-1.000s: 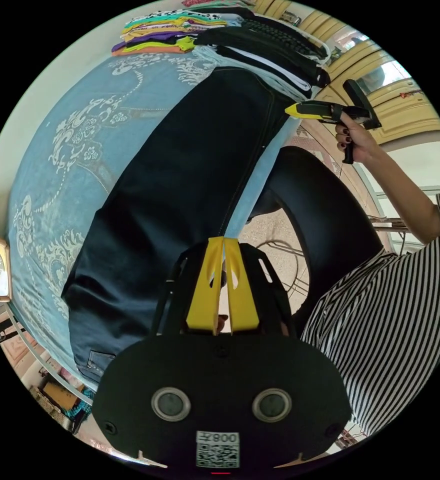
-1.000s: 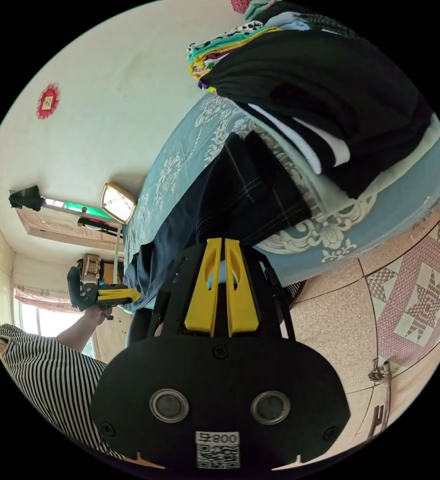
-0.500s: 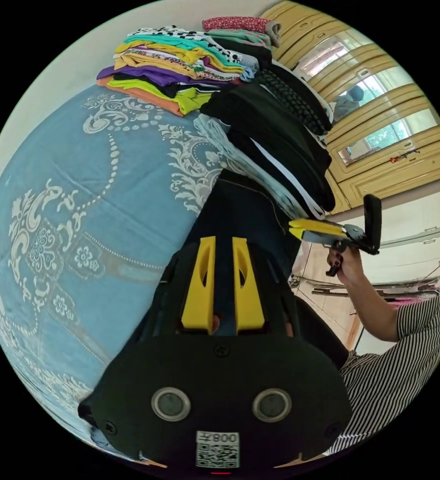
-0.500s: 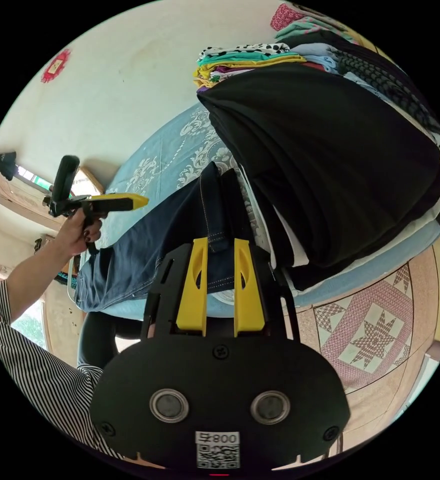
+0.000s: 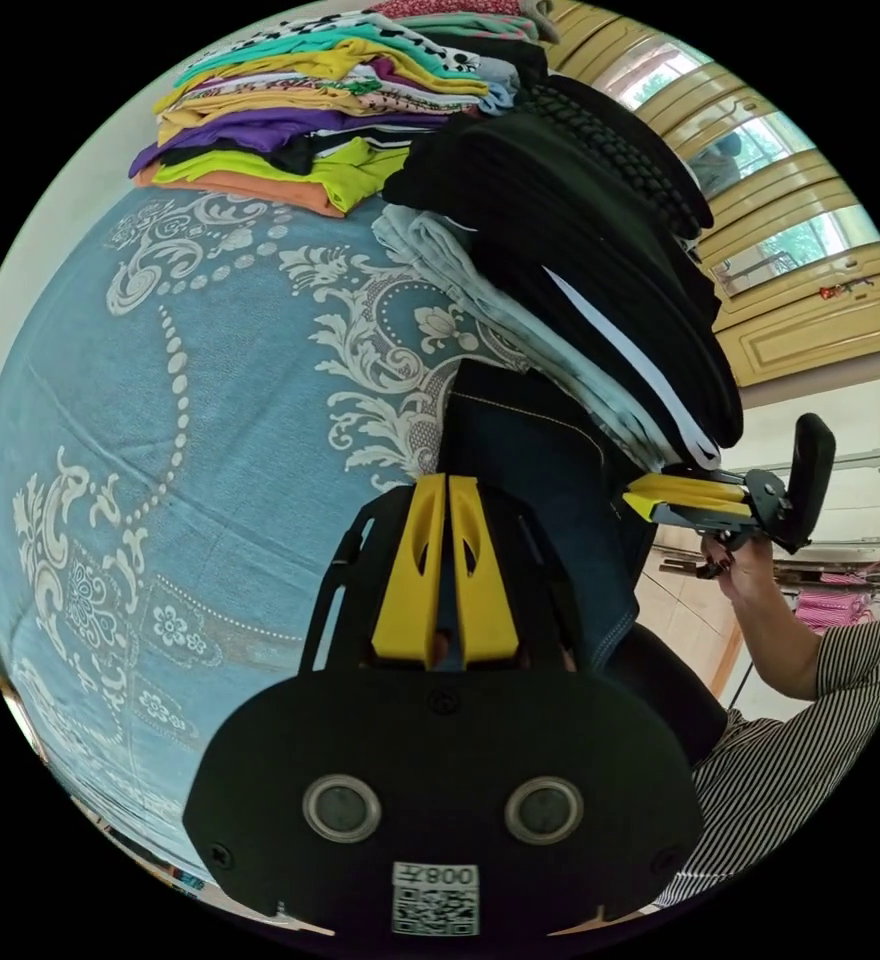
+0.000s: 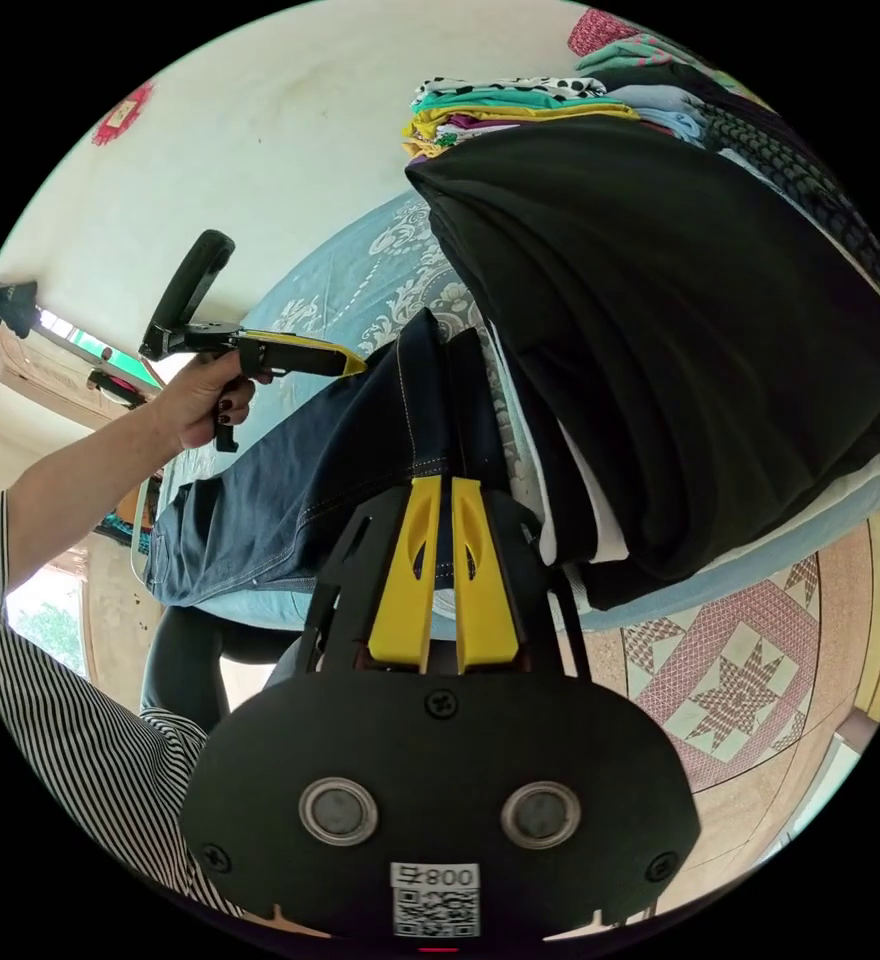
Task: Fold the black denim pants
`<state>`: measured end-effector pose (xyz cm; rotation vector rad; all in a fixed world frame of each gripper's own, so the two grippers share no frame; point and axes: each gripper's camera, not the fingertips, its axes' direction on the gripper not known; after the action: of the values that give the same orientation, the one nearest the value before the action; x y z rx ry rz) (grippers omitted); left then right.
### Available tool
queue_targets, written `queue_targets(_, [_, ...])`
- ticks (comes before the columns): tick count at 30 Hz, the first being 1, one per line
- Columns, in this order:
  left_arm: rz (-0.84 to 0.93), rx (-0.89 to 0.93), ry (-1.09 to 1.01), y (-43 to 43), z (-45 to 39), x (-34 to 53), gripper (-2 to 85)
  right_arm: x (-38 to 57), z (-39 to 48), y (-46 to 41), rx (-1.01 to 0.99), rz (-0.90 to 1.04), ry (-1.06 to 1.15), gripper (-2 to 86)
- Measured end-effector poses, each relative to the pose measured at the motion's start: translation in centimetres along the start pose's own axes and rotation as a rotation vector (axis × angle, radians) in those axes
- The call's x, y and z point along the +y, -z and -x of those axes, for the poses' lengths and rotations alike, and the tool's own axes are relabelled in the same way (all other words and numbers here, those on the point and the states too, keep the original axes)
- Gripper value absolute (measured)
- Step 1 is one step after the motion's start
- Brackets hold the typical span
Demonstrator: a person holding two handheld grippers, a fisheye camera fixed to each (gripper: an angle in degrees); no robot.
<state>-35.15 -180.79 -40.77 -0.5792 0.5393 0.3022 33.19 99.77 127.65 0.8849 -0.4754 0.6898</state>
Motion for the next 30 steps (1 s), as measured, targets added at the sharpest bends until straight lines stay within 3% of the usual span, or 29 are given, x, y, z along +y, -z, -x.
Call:
queue_targets(18, [-0.090, 0.034, -0.106, 5.7, -4.8, -1.8, 0.5, 2.6, -0.3, 6.8, -0.126, -0.093, 0.020, 0.1])
queue_targets(25, [-0.043, 0.016, -0.145, 2.6, -6.6, -4.0, 0.5, 3.8, -0.8, 8.7, -0.152, -0.086, -0.049, 0.1])
queue_targets(30, [0.034, -0.113, -0.185, -1.6, -8.2, -5.3, 0.4, 3.0, -0.1, 7.3, -0.125, -0.060, -0.087, 0.1])
